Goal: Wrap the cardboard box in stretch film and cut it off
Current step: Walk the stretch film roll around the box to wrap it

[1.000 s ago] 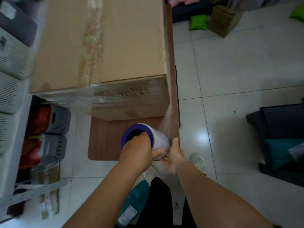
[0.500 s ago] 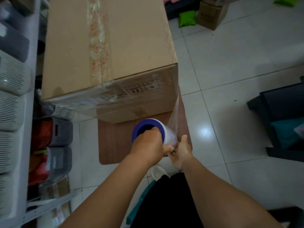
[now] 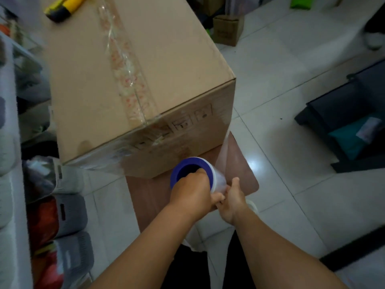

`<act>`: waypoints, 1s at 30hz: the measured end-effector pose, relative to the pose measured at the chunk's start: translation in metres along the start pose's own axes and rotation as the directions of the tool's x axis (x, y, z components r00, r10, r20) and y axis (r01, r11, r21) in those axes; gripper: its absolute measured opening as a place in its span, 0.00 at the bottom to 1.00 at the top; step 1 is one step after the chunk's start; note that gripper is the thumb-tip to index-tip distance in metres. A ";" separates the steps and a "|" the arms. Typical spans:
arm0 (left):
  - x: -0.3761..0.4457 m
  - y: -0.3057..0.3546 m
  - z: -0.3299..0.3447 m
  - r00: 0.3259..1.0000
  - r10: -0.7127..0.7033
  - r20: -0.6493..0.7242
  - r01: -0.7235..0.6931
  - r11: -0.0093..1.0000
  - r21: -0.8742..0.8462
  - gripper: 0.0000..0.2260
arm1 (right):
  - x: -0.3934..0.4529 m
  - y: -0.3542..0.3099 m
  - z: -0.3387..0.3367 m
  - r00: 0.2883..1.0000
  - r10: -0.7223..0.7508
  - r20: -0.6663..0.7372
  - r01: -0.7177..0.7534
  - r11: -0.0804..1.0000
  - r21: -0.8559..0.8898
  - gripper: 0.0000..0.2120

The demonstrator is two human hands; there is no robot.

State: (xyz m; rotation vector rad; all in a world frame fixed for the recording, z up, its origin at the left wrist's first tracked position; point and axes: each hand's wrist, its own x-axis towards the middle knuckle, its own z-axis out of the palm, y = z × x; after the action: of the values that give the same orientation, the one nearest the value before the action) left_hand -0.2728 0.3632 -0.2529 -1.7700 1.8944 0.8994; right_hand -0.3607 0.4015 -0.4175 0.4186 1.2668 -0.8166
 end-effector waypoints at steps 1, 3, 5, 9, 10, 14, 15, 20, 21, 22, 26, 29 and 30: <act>0.000 -0.006 -0.001 0.999 0.035 0.002 -0.035 0.999 0.034 0.21 | 0.000 0.006 0.003 1.000 -0.026 -0.012 0.027 0.999 0.040 0.34; 0.000 -0.017 -0.002 0.996 0.091 0.008 -0.091 0.991 0.095 0.22 | -0.002 0.018 0.011 0.996 -0.088 -0.024 0.090 0.988 0.128 0.31; 0.001 -0.027 -0.002 0.990 0.140 0.016 -0.141 0.980 0.140 0.23 | -0.004 0.027 0.019 0.988 -0.146 -0.044 0.152 0.966 0.211 0.29; 0.001 -0.043 -0.003 0.973 0.230 -0.003 -0.225 0.957 0.182 0.23 | -0.006 0.045 0.033 0.974 -0.204 -0.102 0.225 0.931 0.287 0.27; 0.000 -0.046 -0.003 0.971 0.238 -0.007 -0.232 0.954 0.192 0.23 | -0.006 0.049 0.036 0.972 -0.205 -0.115 0.230 0.929 0.288 0.27; -0.005 -0.054 -0.004 0.969 0.249 -0.012 -0.241 0.948 0.209 0.22 | -0.004 0.063 0.041 0.969 -0.203 -0.137 0.235 0.928 0.287 0.27; -0.006 -0.055 -0.004 0.968 0.249 -0.010 -0.242 0.949 0.203 0.22 | -0.003 0.064 0.041 0.969 -0.207 -0.137 0.239 0.927 0.288 0.28; -0.009 -0.063 -0.004 0.964 0.265 -0.007 -0.257 0.942 0.217 0.22 | -0.007 0.072 0.046 0.967 -0.211 -0.142 0.246 0.916 0.315 0.27; -0.009 -0.065 -0.003 0.964 0.266 -0.007 -0.258 0.940 0.223 0.22 | -0.006 0.075 0.047 0.966 -0.212 -0.148 0.250 0.912 0.324 0.27; -0.010 -0.068 -0.003 0.963 0.271 -0.003 -0.263 0.937 0.229 0.22 | -0.007 0.079 0.048 0.966 -0.212 -0.150 0.251 0.908 0.335 0.26; -0.014 -0.083 -0.002 0.951 0.309 0.017 -0.305 0.924 0.232 0.20 | -0.008 0.094 0.055 0.964 -0.225 -0.140 0.262 0.886 0.382 0.27; -0.015 -0.100 -0.004 0.943 0.332 0.033 -0.330 0.913 0.240 0.21 | -0.006 0.110 0.066 0.958 -0.236 -0.161 0.282 0.863 0.418 0.26; -0.016 -0.105 -0.004 0.940 0.341 0.037 -0.339 0.907 0.248 0.21 | -0.005 0.116 0.071 0.956 -0.236 -0.174 0.289 0.857 0.426 0.26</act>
State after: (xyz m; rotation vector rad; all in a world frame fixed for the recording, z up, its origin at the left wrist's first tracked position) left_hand -0.1667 0.3727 -0.2587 -1.3205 2.2530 0.7217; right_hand -0.2275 0.4308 -0.4112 0.6797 1.2542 -1.3478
